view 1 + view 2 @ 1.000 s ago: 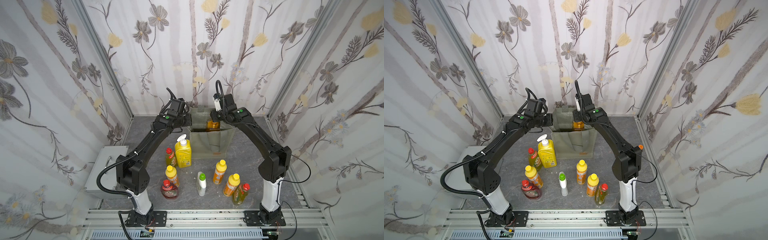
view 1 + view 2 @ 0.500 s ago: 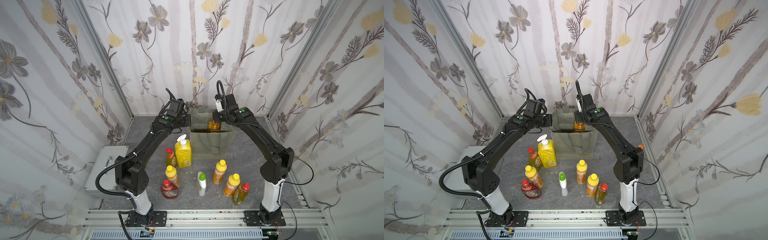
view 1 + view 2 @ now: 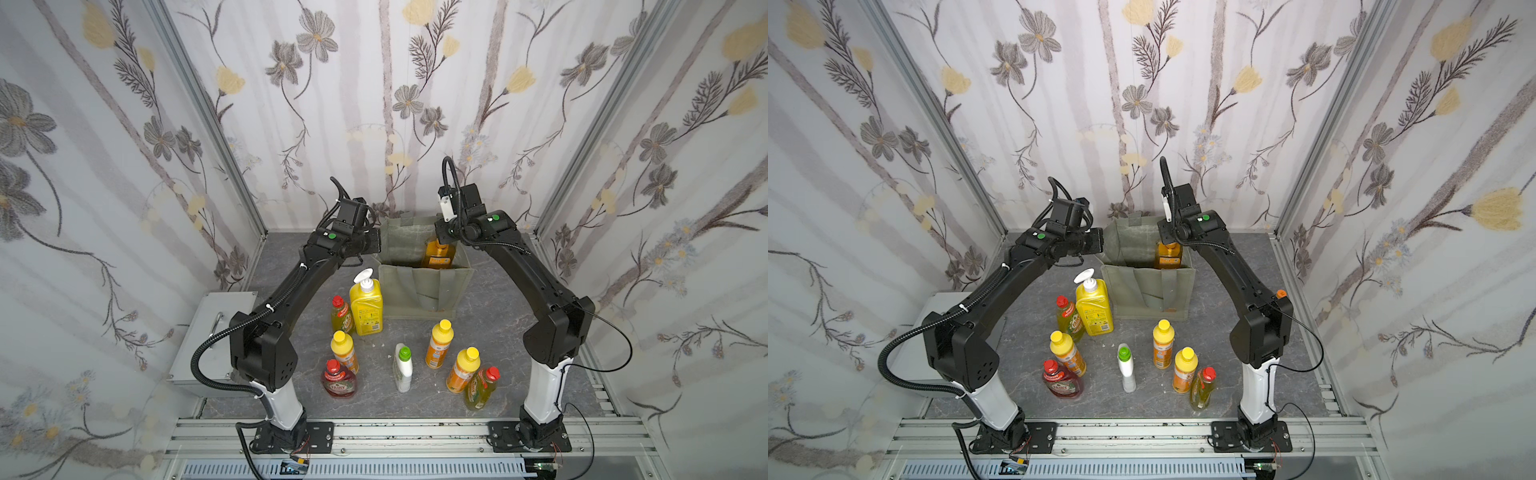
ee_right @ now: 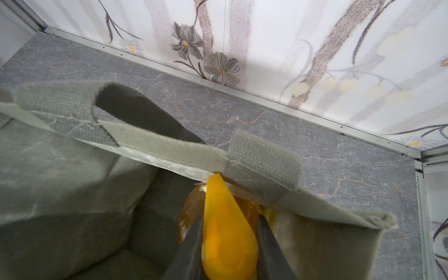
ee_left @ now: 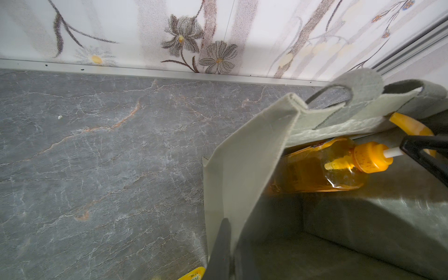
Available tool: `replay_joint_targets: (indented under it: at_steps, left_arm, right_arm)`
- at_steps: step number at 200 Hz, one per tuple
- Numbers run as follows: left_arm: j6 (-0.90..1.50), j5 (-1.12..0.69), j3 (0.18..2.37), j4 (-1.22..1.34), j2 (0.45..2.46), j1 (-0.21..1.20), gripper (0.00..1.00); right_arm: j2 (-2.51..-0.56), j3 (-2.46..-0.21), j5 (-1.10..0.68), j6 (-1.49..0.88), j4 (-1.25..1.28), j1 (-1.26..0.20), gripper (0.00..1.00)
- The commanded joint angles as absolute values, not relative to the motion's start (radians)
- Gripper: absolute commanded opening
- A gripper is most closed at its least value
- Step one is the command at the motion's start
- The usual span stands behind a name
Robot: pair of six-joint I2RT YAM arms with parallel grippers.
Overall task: Pack dish soap into the shopping bag
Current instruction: Adjust the bottle of dish soap in the shopping bag, then adjust the bottle of dish soap at the center of the board.
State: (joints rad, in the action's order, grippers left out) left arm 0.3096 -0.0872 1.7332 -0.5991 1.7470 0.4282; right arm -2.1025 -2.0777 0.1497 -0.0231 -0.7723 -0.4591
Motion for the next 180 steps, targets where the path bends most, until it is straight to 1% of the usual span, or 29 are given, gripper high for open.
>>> replay_joint_targets:
  at_steps: [1,11,25,40,45,58,77,99,116,122,134,151,161,180]
  left_arm:
    - [0.305,-0.085,1.734,-0.583,1.742,0.426,0.00]
    - [0.307,-0.089,1.735,-0.581,1.744,0.427,0.01]
    - [0.308,-0.094,1.736,-0.577,1.743,0.426,0.08]
    - [0.308,-0.099,1.736,-0.576,1.738,0.426,0.13]
    - [0.308,-0.102,1.735,-0.575,1.735,0.426,0.16]
    - [0.308,-0.106,1.728,-0.567,1.721,0.427,0.29]
    - [0.305,-0.100,1.716,-0.570,1.685,0.428,0.43]
    - [0.295,-0.089,1.703,-0.595,1.629,0.428,0.52]
    - [0.276,-0.099,1.700,-0.647,1.584,0.427,0.63]
    - [0.270,-0.100,1.695,-0.673,1.569,0.430,0.68]
    - [0.256,-0.095,1.667,-0.715,1.527,0.438,0.74]
    - [0.231,-0.094,1.615,-0.761,1.469,0.457,0.78]
    - [0.205,-0.088,1.605,-0.797,1.448,0.474,0.79]
    - [0.164,-0.043,1.599,-0.846,1.415,0.514,0.81]
  right_arm:
    - [-2.105,-2.085,0.222,0.005,-0.689,-0.456,0.22]
    - [-2.109,-2.079,0.208,0.003,-0.689,-0.456,0.25]
    - [-2.107,-2.074,0.184,-0.002,-0.689,-0.457,0.31]
    - [-2.088,-2.074,0.159,-0.013,-0.682,-0.461,0.37]
    - [-2.078,-2.074,0.142,-0.018,-0.678,-0.463,0.39]
    - [-2.043,-2.074,0.085,-0.028,-0.669,-0.469,0.45]
    - [-1.976,-2.072,0.016,-0.052,-0.665,-0.474,0.57]
    - [-1.872,-2.007,-0.033,-0.073,-0.643,-0.482,0.66]
    - [-1.744,-1.847,-0.047,-0.095,-0.557,-0.487,0.71]
    - [-1.696,-1.764,-0.045,-0.102,-0.514,-0.487,0.72]
    - [-1.564,-1.600,-0.025,-0.117,-0.413,-0.485,0.77]
    - [-1.406,-1.369,-0.002,-0.142,-0.263,-0.462,0.82]
    - [-1.327,-1.252,-0.003,-0.167,-0.191,-0.434,0.83]
    - [-1.195,-1.043,-0.048,-0.224,-0.068,-0.355,0.89]
